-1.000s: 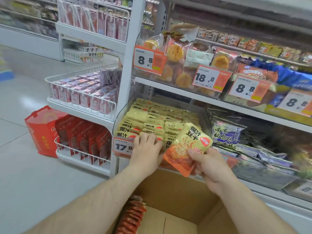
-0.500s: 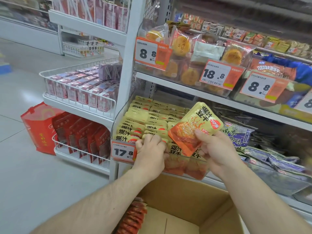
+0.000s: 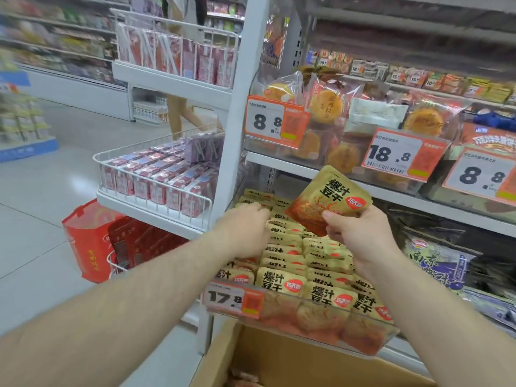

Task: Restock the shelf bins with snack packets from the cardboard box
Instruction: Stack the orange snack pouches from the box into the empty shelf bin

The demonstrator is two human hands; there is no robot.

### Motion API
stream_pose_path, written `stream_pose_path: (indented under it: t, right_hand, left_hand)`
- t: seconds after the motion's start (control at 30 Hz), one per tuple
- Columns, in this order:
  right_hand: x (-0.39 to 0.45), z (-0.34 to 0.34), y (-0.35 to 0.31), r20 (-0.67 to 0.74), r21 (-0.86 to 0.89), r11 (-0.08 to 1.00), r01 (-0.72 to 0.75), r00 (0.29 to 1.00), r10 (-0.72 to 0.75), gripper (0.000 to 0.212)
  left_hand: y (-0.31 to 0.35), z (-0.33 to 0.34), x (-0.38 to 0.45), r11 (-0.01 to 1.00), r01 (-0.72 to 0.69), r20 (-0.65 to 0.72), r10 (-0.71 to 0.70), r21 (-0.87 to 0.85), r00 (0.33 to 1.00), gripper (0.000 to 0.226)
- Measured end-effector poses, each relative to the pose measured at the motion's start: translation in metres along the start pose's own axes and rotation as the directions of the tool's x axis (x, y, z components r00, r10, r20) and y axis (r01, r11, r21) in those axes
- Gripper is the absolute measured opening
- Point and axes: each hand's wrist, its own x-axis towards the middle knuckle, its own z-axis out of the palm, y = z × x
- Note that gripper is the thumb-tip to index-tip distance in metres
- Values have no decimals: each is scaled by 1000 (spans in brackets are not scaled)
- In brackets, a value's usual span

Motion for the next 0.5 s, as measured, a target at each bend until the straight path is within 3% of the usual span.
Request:
stream_pose_path:
  t: [0.1, 0.23, 0.5]
  right_hand:
    - [18, 10, 1, -22, -77, 996, 43, 999, -44, 26]
    - [33, 23, 4, -23, -255, 955, 150, 987, -161, 22]
    - [55, 36, 14, 80, -446, 849, 284, 957, -278, 16]
  left_hand:
    - [-11, 2, 30, 983, -50, 152, 23, 174, 988, 61]
    - [-13, 10, 52, 949, -34, 268, -55, 315, 962, 84]
    - [-17, 7, 49, 955, -68, 335, -34, 288, 942, 94]
